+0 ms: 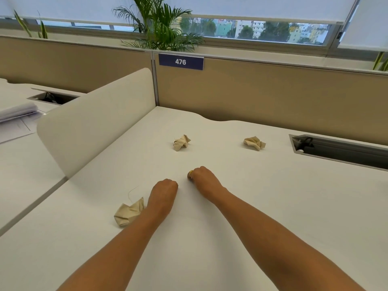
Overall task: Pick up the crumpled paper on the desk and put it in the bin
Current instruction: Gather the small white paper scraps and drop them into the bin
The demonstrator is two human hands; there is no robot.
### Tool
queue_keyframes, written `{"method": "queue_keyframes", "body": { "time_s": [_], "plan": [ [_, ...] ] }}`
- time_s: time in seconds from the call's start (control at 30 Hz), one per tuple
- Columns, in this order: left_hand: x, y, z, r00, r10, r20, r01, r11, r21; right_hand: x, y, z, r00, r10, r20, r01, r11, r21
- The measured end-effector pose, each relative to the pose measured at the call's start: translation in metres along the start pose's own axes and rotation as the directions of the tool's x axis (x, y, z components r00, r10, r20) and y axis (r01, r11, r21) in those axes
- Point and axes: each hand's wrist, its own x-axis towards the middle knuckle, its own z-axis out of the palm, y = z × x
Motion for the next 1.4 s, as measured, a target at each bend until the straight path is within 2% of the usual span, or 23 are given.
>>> {"method": "queue_keyframes", "body": {
  "time_s": [0.13, 0.27, 0.37, 0.47, 0.53, 0.63, 0.7, 0.73, 0.8, 1.0, 1.13, 1.27, 1.33, 1.4],
  "plan": [
    [-0.007, 0.008, -0.006, 1.000, -0.008, 0.001, 0.008, 0.999, -0.041, -0.018, 0.011, -0.010, 0.994, 0.098, 0.039, -0.102, 0.987, 0.127],
    [-0.016, 0.018, -0.017, 0.989, -0.117, -0.086, 0.089, 0.956, -0.279, -0.044, 0.026, -0.018, 0.991, 0.133, -0.014, -0.128, 0.978, 0.166],
    [-0.025, 0.032, -0.020, 0.971, -0.217, -0.098, 0.143, 0.862, -0.487, -0.064, 0.039, -0.024, 0.993, 0.105, -0.052, -0.097, 0.986, 0.135],
    [-0.032, 0.056, -0.016, 0.959, -0.285, -0.011, 0.209, 0.729, -0.651, -0.084, 0.055, -0.032, 0.992, 0.088, -0.087, -0.075, 0.986, 0.149],
    [-0.033, 0.075, -0.012, 0.949, -0.313, 0.037, 0.242, 0.648, -0.723, -0.099, 0.070, -0.037, 0.987, 0.061, -0.149, -0.048, 0.995, 0.092],
    [-0.033, 0.111, -0.008, 0.950, -0.303, 0.072, 0.248, 0.600, -0.760, -0.123, 0.097, -0.049, 0.977, 0.037, -0.211, -0.030, 0.999, 0.038],
    [-0.035, 0.137, -0.004, 0.957, -0.276, 0.087, 0.240, 0.588, -0.772, -0.143, 0.117, -0.060, 0.959, 0.001, -0.284, -0.025, 0.996, -0.083],
    [-0.035, 0.150, -0.003, 0.960, -0.263, 0.095, 0.236, 0.581, -0.779, -0.151, 0.129, -0.066, 0.954, 0.010, -0.301, -0.039, 0.995, -0.090],
    [-0.036, 0.176, 0.002, 0.963, -0.245, 0.110, 0.234, 0.568, -0.789, -0.169, 0.149, -0.076, 0.961, 0.087, -0.263, -0.098, 0.995, -0.028],
    [-0.042, 0.254, 0.013, 0.969, -0.212, 0.128, 0.223, 0.523, -0.823, -0.222, 0.219, -0.099, 0.909, 0.255, -0.329, -0.271, 0.962, -0.004],
    [-0.043, 0.302, 0.016, 0.969, -0.204, 0.139, 0.222, 0.476, -0.851, -0.254, 0.259, -0.117, 0.868, 0.327, -0.374, -0.338, 0.940, 0.036],
    [-0.044, 0.349, 0.020, 0.970, -0.188, 0.152, 0.218, 0.411, -0.885, -0.282, 0.296, -0.145, 0.840, 0.349, -0.416, -0.337, 0.936, 0.104],
    [-0.043, 0.370, 0.022, 0.972, -0.182, 0.152, 0.214, 0.402, -0.890, -0.294, 0.315, -0.161, 0.797, 0.364, -0.482, -0.328, 0.931, 0.160],
    [-0.041, 0.388, 0.025, 0.972, -0.174, 0.158, 0.215, 0.389, -0.896, -0.303, 0.333, -0.177, 0.711, 0.422, -0.562, -0.337, 0.906, 0.254]
  ]
}}
